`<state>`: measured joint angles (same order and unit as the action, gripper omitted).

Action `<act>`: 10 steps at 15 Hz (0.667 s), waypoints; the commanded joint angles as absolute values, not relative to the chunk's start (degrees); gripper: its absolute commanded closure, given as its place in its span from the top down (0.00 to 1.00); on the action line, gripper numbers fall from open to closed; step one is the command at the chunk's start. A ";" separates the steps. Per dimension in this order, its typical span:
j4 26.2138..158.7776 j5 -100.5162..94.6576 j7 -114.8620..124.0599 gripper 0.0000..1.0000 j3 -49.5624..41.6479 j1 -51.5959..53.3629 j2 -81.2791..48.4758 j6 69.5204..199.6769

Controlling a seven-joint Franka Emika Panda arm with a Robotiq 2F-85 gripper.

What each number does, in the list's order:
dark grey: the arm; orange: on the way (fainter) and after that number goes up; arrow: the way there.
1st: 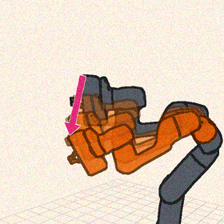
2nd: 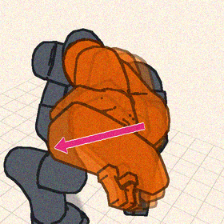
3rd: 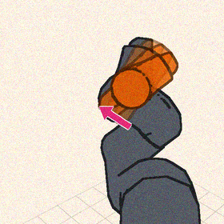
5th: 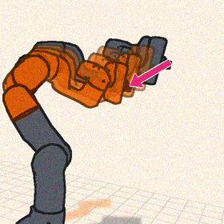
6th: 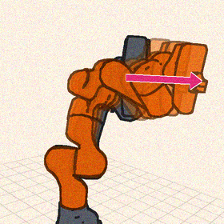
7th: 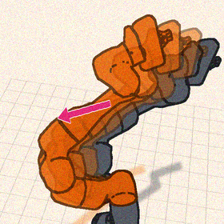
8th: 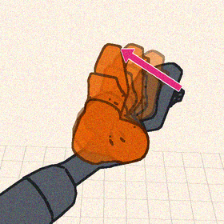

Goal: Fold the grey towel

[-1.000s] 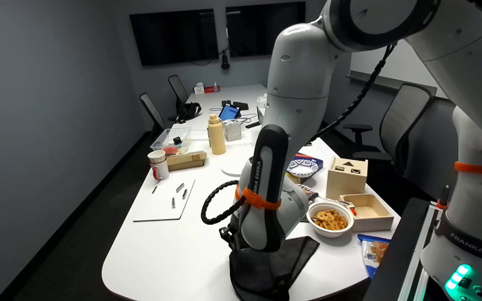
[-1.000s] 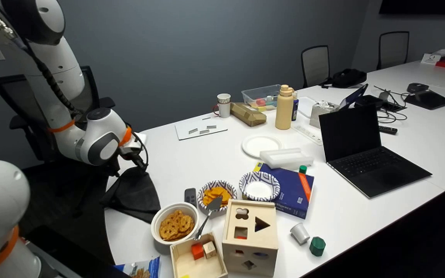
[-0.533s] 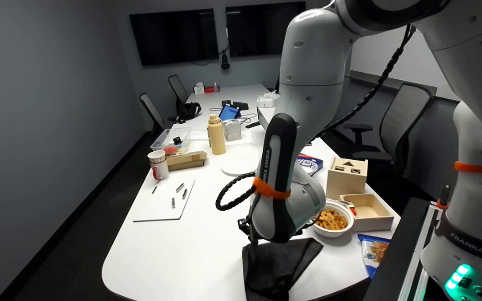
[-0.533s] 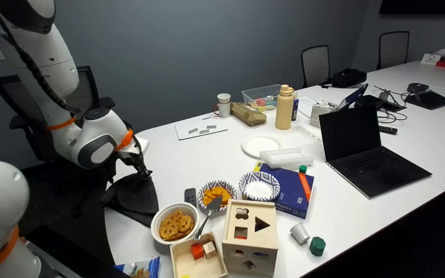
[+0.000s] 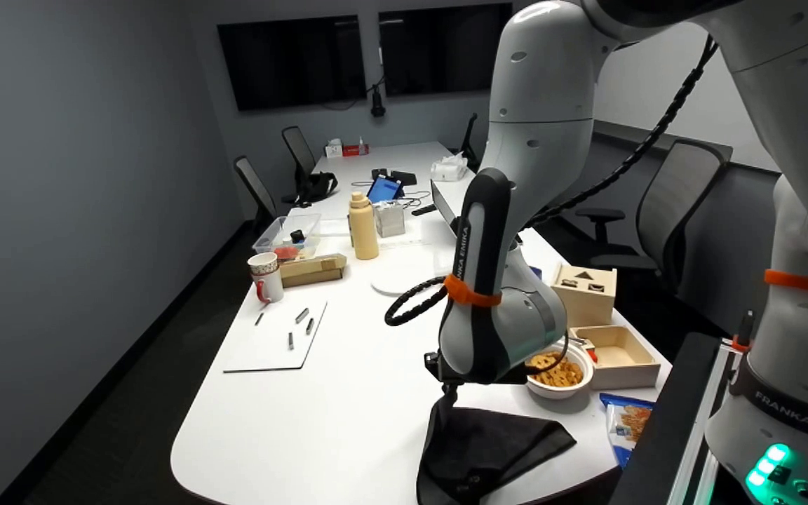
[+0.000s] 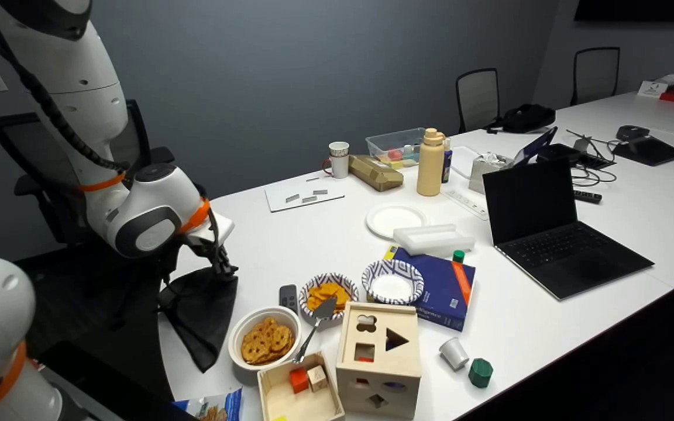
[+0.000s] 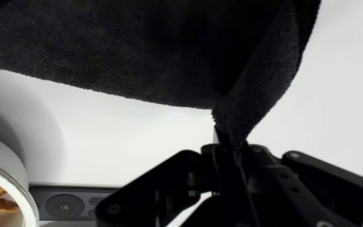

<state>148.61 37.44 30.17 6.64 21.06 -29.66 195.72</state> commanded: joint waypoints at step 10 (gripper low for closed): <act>158.75 55.67 38.11 0.01 7.39 24.70 -23.91 192.57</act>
